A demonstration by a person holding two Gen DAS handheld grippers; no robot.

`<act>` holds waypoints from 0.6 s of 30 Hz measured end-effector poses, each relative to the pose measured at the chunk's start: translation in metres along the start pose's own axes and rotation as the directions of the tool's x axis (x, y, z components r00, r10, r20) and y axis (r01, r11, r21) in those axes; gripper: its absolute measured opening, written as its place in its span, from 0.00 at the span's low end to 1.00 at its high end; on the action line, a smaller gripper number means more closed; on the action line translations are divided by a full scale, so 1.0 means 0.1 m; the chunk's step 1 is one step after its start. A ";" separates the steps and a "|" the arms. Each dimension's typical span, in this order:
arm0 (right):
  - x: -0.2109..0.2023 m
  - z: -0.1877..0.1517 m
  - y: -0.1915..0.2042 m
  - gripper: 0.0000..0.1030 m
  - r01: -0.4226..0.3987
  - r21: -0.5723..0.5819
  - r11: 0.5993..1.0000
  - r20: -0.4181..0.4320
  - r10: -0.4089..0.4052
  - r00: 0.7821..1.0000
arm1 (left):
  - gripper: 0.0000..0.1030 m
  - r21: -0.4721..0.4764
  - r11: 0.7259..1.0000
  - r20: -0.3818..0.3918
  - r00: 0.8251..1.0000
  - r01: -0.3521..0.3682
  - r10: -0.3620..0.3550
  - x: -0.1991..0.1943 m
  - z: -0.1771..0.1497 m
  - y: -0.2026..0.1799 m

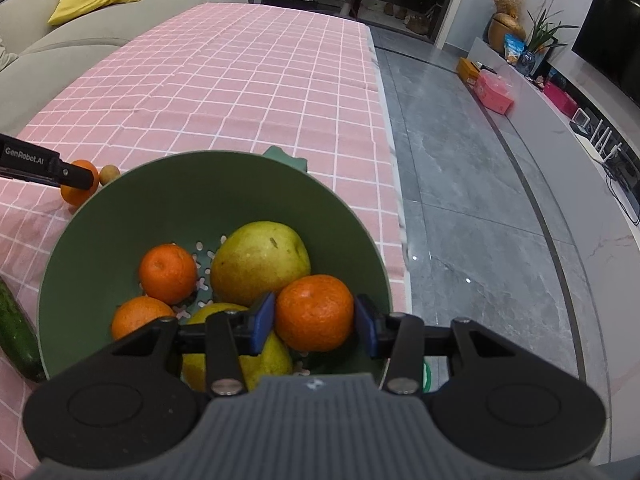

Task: Organize fruits
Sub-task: 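Release the orange into the colander with the right gripper while the left tool carries its orange over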

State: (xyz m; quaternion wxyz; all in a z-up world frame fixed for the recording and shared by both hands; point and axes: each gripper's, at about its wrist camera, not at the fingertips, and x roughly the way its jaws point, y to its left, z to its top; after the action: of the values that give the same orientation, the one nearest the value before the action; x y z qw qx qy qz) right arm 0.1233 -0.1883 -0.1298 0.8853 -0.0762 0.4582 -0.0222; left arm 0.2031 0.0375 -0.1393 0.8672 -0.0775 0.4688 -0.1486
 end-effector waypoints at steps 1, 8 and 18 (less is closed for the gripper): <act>-0.01 0.00 0.00 0.40 0.000 0.000 1.000 0.001 0.000 1.000 | 0.47 0.008 1.000 0.006 1.000 0.001 -0.001 -0.04 0.01 -0.02; -0.16 -0.02 0.00 0.45 0.003 -0.006 1.000 0.051 -0.002 0.999 | 0.47 0.064 0.995 0.030 0.997 0.073 -0.075 -0.34 0.10 -0.29; -0.39 -0.10 -0.21 0.44 -0.092 0.117 0.989 0.061 0.085 0.994 | 0.47 0.257 0.945 -0.114 0.977 0.203 -0.179 -0.58 -0.04 -1.04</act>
State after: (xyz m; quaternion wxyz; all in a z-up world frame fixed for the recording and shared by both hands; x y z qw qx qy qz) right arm 0.0929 -0.2059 -0.1010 0.9009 -0.0031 0.4340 -0.0081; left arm 0.1508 -0.0413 -0.0669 0.8294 0.0020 0.4730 -0.2971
